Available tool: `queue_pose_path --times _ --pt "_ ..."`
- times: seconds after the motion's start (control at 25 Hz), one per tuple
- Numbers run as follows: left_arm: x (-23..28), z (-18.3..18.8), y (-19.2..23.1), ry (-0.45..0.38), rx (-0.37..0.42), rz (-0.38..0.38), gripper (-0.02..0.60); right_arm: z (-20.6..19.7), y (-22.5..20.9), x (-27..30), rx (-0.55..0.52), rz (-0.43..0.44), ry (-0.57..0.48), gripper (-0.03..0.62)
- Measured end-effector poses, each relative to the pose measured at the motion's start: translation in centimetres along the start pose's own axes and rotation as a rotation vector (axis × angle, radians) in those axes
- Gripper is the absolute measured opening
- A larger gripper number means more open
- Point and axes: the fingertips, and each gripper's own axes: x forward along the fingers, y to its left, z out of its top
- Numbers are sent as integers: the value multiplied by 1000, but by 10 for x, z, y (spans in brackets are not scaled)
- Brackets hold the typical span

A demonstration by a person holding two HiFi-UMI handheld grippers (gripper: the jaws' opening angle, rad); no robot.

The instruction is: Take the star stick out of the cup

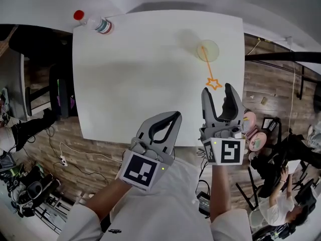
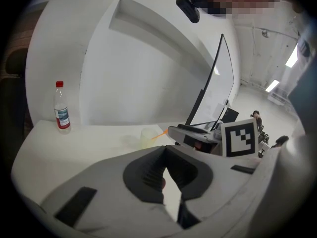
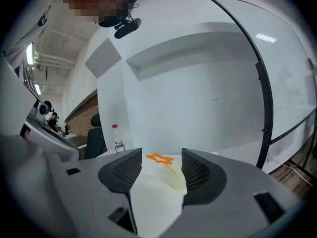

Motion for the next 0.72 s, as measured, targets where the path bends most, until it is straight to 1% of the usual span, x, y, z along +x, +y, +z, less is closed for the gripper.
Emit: queue_pose_path --times 0.24,0.4,0.56,0.72 --pt "4 -9 7 25 -12 14 3 -7 1 13 106 84 11 242" --pt "4 -14 12 41 -20 22 3 -11 2 19 177 123 10 250" --pt "5 -17 15 45 -24 29 3 -14 3 22 207 149 11 250" --pt "8 -15 15 45 -24 32 3 -15 -1 23 225 153 18 244"
